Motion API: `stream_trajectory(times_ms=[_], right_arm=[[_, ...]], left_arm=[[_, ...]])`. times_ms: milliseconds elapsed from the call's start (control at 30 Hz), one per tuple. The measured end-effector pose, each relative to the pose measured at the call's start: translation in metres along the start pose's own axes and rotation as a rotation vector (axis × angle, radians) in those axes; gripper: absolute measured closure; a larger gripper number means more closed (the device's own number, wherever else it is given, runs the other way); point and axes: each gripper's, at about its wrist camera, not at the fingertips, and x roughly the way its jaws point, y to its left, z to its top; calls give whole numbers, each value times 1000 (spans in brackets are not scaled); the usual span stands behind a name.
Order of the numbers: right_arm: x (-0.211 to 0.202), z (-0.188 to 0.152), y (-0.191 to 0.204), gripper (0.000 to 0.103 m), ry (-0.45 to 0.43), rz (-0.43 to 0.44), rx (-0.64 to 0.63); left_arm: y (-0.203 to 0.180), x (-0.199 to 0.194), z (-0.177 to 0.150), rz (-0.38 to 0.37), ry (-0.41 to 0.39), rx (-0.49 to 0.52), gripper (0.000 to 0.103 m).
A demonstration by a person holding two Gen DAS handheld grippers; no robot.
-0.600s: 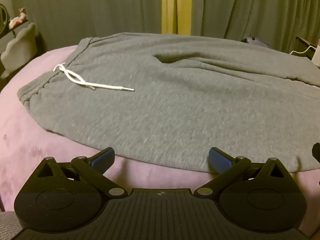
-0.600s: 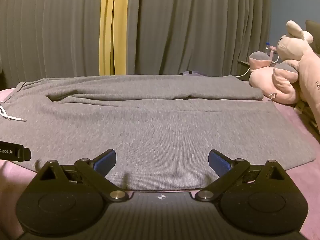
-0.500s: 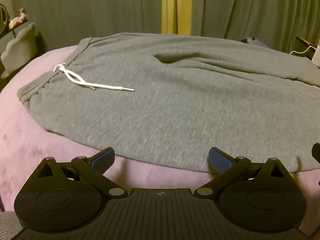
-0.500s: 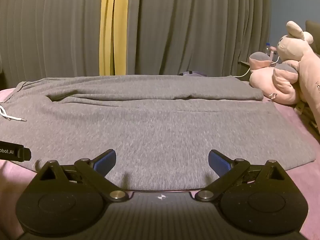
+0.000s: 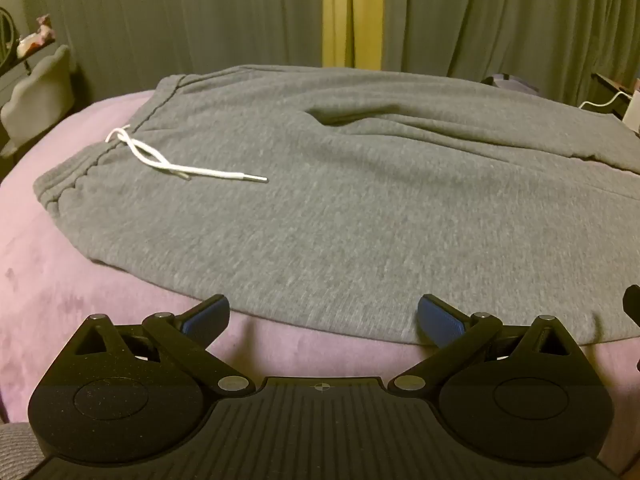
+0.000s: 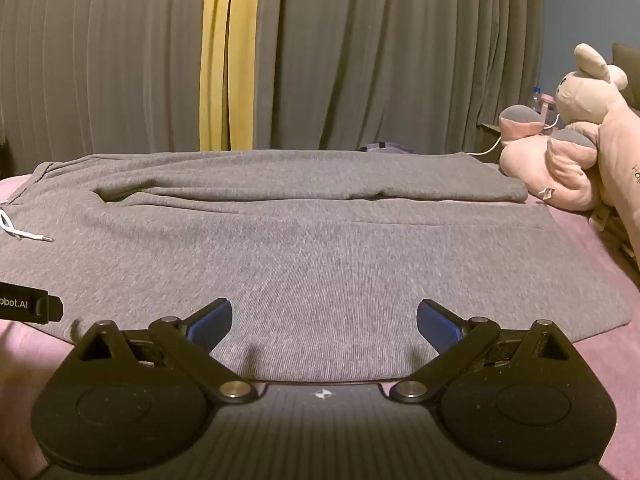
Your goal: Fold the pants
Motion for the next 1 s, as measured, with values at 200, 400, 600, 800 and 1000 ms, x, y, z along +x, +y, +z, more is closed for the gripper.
stream_trajectory(times_ms=[200,400,600,800,1000], right_arm=[[0,0,0,4,-1,0,-2],[-1,-1,0,4,2,-3,-3],[-1,-2,0,4,3,-3,-4],[-1,-4,-1,4,4,-5,-6],[-1,-5,-2,4,5,-6,-7]], left_arm=[[-1,1,0,3,-1,1,0],[-2,1,-1,1,-4,4,0],[-5,1,-2,-1,-6,5,0],[-3,0,-1,-1,-5,4,0],[-5,0,-1,-3,-5,5,0]])
